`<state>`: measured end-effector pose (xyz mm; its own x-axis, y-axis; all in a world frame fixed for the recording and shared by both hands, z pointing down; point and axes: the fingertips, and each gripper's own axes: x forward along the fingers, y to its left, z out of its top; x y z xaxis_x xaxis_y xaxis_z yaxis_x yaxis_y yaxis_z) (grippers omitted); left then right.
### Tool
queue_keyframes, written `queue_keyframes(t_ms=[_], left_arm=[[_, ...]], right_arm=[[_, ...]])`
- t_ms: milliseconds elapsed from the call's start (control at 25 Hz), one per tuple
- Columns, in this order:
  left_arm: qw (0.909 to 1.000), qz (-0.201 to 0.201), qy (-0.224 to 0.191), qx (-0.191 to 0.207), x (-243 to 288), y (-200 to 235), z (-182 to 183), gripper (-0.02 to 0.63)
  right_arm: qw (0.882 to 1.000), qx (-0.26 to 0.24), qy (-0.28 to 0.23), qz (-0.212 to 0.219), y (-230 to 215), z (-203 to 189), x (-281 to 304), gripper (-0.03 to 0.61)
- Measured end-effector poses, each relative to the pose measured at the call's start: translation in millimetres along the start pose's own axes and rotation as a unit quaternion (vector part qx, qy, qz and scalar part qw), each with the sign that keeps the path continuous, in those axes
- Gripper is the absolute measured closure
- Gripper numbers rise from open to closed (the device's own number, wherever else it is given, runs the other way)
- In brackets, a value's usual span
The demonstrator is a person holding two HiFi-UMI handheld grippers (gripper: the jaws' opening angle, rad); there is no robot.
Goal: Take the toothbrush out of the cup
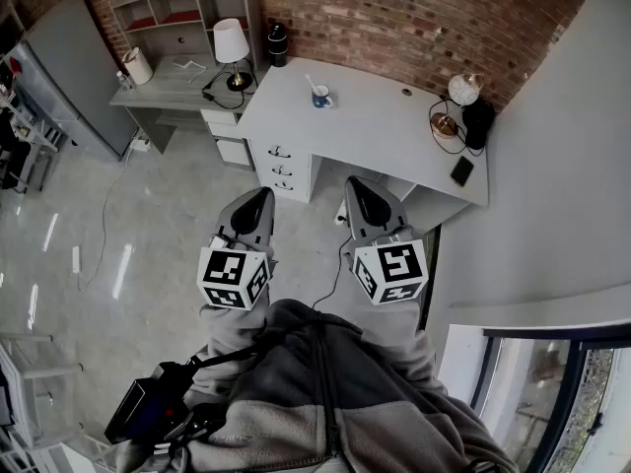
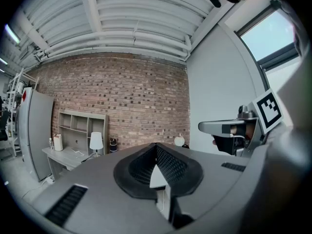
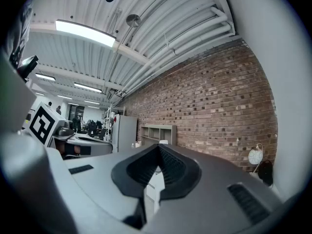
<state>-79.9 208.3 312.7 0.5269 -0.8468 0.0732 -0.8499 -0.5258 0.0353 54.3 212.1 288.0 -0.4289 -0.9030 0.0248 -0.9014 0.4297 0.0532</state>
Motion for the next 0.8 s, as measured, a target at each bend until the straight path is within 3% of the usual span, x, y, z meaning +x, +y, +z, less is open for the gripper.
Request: queue_keyframes(t_ms=[360,800], left_arm=[[1.0000,0.003,-0.002,-0.002,-4,7,-5,0.609],[0.9998,-0.016,-0.006,0.004,-13,5,-18,0.609]], right_arm=[[1.000,-0.002,-0.011,0.013,11,-1,4,0.578],[1.000,0.005,-0.002,-0.001,19,-23,-3,0.577]])
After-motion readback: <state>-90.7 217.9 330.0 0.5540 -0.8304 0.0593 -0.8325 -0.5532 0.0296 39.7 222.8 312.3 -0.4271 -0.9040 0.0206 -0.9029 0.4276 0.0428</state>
